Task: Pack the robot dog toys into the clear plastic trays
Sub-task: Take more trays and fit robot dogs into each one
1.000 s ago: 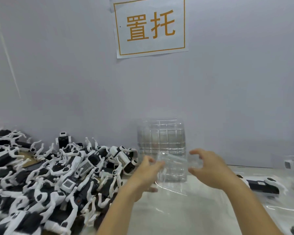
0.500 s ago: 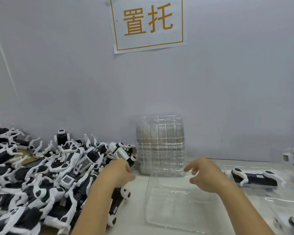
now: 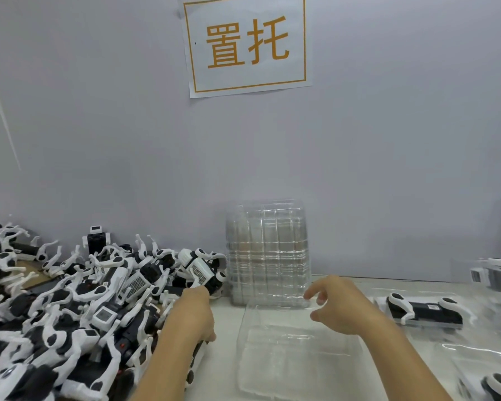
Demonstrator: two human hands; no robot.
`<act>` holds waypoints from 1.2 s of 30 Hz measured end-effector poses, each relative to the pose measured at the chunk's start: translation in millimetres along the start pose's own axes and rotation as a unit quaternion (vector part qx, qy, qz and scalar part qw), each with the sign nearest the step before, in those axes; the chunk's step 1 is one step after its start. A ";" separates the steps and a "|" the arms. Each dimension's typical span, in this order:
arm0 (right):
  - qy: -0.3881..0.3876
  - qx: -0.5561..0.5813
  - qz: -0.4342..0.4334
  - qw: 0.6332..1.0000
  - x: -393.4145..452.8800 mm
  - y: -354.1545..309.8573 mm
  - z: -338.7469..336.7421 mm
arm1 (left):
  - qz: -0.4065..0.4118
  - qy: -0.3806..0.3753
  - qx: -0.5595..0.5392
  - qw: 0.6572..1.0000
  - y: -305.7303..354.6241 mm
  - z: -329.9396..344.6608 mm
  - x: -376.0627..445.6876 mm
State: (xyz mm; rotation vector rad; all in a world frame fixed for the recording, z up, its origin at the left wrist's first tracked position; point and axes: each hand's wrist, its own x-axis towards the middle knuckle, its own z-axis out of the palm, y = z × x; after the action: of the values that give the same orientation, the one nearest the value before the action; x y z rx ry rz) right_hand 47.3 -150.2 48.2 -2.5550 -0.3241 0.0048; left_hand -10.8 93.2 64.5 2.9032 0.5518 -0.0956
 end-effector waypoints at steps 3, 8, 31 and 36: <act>0.013 -0.025 -0.001 1.000 -5.0 -10.5 -2.7 | 0.006 0.040 -0.036 0.999 0.3 -6.8 -1.2; 0.100 0.067 -0.094 0.988 -9.9 -44.7 1.7 | 0.085 0.217 -0.217 0.948 12.7 -32.4 -8.7; -0.020 0.302 -0.185 0.935 -11.7 -29.3 -24.9 | 0.261 0.125 -0.621 0.729 53.2 -31.7 -20.4; 0.114 0.173 -0.221 0.953 -10.8 -41.6 -19.2 | 0.237 0.134 -0.622 0.734 59.3 -25.5 -17.0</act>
State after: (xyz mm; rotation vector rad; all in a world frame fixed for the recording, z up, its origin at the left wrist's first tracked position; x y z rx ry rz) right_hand 28.7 -129.0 85.8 -2.0636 -0.7277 -0.3656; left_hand -4.0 37.8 101.1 1.6052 -0.1435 0.5548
